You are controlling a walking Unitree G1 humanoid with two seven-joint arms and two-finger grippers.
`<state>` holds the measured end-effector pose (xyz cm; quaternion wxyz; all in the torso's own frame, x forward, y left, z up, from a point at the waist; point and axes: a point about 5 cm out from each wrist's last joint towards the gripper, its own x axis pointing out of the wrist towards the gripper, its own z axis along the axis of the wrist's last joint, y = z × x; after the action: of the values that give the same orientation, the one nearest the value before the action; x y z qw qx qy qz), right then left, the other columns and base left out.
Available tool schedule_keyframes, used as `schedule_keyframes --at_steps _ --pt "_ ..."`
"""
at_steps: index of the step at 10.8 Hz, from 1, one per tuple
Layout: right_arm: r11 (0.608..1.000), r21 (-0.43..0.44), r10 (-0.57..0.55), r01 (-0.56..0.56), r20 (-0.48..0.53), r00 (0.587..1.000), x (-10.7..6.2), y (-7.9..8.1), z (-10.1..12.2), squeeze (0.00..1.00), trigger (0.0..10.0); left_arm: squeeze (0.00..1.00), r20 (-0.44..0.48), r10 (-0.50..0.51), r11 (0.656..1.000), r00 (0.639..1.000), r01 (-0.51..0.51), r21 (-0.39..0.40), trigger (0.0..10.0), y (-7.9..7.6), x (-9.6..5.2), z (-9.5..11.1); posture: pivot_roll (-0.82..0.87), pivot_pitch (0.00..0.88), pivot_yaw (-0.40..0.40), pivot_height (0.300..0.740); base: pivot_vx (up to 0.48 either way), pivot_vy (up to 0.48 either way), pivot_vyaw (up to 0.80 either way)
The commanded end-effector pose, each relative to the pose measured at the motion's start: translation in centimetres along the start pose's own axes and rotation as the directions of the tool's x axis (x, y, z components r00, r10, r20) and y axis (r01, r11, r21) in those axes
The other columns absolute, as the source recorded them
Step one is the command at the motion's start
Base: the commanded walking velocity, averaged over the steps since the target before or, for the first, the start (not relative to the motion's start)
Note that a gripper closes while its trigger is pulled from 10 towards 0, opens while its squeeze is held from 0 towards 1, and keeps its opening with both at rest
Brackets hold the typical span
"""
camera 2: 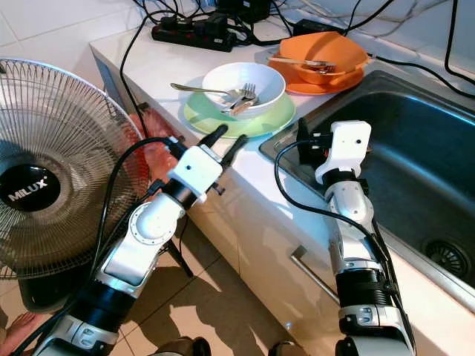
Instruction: Kitchen organization
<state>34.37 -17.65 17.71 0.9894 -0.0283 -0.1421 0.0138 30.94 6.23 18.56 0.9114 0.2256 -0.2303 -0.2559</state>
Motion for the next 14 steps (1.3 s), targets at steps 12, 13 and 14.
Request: schedule_keyframes --at_steps 12,13,14 --pt "1.000 0.020 -0.002 0.002 0.011 1.000 -0.1 0.2 -0.3 0.00 10.0 0.00 0.077 -0.056 0.986 0.995 0.043 0.158 10.0 1.2 1.2 2.3 -0.01 0.086 0.062 0.740 0.000 0.000 0.00" --pt "1.000 0.021 -0.004 0.004 0.013 1.000 -0.1 0.3 -0.2 0.00 10.0 0.00 0.072 -0.082 0.983 0.994 0.069 0.170 10.0 1.1 1.5 2.3 -0.01 0.096 0.063 0.740 0.000 0.000 0.00" --pt "1.000 0.024 -0.004 0.003 0.013 1.000 0.0 0.4 -0.3 0.00 10.0 0.00 0.079 -0.085 0.982 0.993 0.070 0.177 10.0 1.2 1.8 2.5 -0.01 0.098 0.064 0.740 0.000 0.000 0.00"
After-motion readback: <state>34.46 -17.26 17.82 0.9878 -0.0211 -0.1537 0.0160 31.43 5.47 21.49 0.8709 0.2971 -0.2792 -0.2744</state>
